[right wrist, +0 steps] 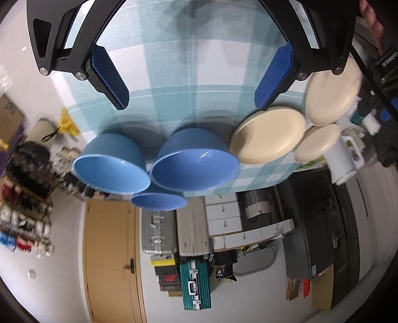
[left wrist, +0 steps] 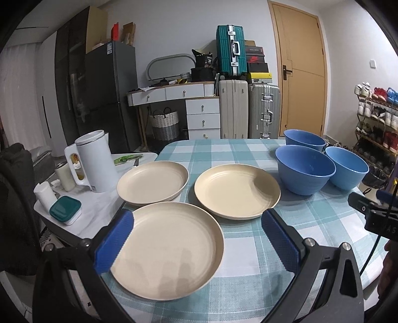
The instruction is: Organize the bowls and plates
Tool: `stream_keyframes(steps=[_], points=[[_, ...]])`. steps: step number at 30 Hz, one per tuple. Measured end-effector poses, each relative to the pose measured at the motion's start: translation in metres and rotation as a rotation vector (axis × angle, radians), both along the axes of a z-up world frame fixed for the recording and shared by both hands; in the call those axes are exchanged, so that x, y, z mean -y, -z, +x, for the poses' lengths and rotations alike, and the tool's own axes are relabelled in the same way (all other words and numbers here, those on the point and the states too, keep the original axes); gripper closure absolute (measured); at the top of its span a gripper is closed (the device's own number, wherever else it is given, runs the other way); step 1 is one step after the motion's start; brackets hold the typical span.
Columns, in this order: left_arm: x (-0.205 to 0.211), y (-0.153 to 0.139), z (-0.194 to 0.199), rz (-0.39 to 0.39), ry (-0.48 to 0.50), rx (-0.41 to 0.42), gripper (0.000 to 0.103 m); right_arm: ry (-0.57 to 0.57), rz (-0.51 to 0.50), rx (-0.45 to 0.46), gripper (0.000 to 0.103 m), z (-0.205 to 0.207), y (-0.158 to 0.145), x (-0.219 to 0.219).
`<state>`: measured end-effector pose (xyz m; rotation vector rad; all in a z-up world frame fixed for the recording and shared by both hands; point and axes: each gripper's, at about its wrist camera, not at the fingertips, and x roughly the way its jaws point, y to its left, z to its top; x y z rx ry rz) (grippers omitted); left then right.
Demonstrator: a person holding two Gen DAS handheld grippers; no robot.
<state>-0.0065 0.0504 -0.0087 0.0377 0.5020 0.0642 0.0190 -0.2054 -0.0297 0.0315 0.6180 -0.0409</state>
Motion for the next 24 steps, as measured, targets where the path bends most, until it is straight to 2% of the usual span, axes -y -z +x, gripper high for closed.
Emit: stream_keyframes(steps=[3,10,17,24], points=[[0.004,-0.002,-0.003,0.031,-0.026,0.03,0.0,-0.009,-0.006,0.002,0.0,-0.001,0.0,-0.001],[0.005,-0.002,-0.002,0.007,0.01,0.021,0.0,-0.014,0.037,0.001,0.0,-0.003,0.0,0.006],[0.003,0.002,0.0,-0.008,0.003,0.013,0.0,-0.007,0.058,-0.012,0.0,-0.001,0.0,0.01],[0.005,0.003,-0.001,-0.01,0.02,0.021,0.0,0.0,0.014,0.002,0.0,-0.004,-0.002,0.006]])
